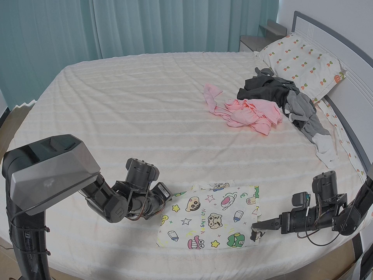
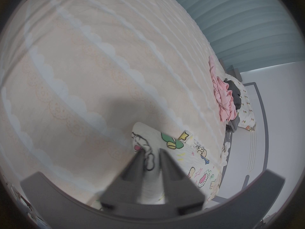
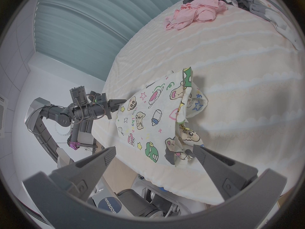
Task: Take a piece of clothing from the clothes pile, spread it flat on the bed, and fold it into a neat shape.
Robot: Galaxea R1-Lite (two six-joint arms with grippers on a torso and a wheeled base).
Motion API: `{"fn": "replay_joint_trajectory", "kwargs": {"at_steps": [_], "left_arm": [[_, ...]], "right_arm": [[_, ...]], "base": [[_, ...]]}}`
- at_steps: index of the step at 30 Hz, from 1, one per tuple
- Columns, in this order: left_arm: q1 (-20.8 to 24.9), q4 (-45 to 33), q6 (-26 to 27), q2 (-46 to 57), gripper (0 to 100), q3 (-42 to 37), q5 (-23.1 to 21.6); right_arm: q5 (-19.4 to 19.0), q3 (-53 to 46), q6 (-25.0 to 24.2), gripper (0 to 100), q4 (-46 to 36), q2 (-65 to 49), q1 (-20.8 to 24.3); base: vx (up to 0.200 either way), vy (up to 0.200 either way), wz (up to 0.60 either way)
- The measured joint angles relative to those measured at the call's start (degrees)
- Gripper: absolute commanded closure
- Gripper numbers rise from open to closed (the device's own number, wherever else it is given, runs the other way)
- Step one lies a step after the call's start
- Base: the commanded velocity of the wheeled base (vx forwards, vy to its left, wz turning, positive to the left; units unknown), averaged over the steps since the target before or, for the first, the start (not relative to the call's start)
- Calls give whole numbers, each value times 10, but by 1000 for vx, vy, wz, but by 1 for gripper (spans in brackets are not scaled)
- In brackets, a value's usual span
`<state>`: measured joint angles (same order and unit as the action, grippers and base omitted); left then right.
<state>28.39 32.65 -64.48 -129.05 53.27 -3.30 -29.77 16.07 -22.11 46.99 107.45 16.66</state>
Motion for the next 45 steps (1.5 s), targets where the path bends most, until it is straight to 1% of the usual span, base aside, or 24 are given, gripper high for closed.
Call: {"fn": "replay_joint_trajectory", "kwargs": {"at_steps": [4,11,14,21,24,26,27,31,34,37,40,43,45], "left_arm": [[3,0,0,-5,100,1,9],[8,8,11,-7,100,1,55],[11,40,22,-6,100,-4,65],[25,156,84,-4,100,-55,70],[28,185,96,-4,100,-77,71],[28,190,100,-5,100,-87,72],[29,191,100,-5,0,-89,75],[29,192,101,-5,0,-96,88],[26,192,114,-5,0,-98,94],[23,192,131,-1,0,-105,113],[20,192,136,13,0,-123,123],[14,192,139,40,0,-145,125],[8,192,144,66,0,-161,126]], "right_arm": [[0,-2,0,0,0,-2,-1],[-1,-4,1,0,0,-4,-1],[-1,-5,1,0,0,-4,-1],[-1,-5,1,0,0,-6,0],[-1,-5,1,0,0,-7,0],[-1,-7,1,0,0,-8,1],[-1,-7,1,0,0,-9,1],[-1,-9,1,0,0,-12,2],[0,-10,1,0,0,-16,2],[4,-14,5,0,0,-25,3],[8,-19,6,0,0,-39,5],[17,-22,6,0,0,-55,3],[32,-26,5,0,0,-67,2]], "base": [[0,0,0],[0,0,0],[0,0,0],[0,0,0],[0,0,0],[0,0,0],[0,0,0],[0,0,0],[0,0,0],[0,0,0],[0,0,0],[0,0,0],[0,0,0]]}}
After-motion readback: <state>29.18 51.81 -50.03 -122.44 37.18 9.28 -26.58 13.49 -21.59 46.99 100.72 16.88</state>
